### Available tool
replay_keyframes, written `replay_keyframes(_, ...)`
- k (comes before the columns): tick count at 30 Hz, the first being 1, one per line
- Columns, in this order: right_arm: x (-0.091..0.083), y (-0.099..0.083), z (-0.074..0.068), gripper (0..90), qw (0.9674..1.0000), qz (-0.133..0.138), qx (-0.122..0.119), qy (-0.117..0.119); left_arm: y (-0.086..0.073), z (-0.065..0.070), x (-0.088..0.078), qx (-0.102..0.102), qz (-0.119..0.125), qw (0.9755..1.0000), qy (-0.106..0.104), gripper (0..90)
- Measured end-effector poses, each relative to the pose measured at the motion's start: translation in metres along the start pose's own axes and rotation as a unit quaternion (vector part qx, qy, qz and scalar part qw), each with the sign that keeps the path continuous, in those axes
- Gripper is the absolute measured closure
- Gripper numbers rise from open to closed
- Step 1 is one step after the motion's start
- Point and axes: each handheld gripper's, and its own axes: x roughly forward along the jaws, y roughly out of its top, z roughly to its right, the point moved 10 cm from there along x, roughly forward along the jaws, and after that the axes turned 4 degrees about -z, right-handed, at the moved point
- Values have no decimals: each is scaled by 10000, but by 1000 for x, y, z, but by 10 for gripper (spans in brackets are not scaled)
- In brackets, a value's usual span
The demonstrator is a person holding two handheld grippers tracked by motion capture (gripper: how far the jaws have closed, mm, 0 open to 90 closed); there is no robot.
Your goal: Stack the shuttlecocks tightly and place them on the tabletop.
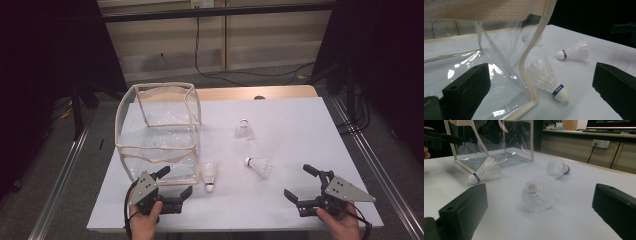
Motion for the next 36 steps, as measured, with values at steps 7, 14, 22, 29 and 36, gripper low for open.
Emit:
replay_keyframes(7,0,0,0,0,10000,-5,4,18,1,9,5,-57,-47,9999,-129,17)
replay_keyframes(14,1,0,-1,0,10000,3,16,25,3,19,11,-14,-108,9995,-298,17)
replay_keyframes(22,1,0,-1,0,10000,-6,9,33,2,24,17,-49,-193,9992,-349,17)
replay_keyframes(29,1,0,-1,0,10000,-1,13,36,3,31,23,-35,-233,9987,-450,18)
replay_keyframes(36,1,0,-1,0,10000,-16,-12,33,3,37,29,-20,-294,9982,-514,18)
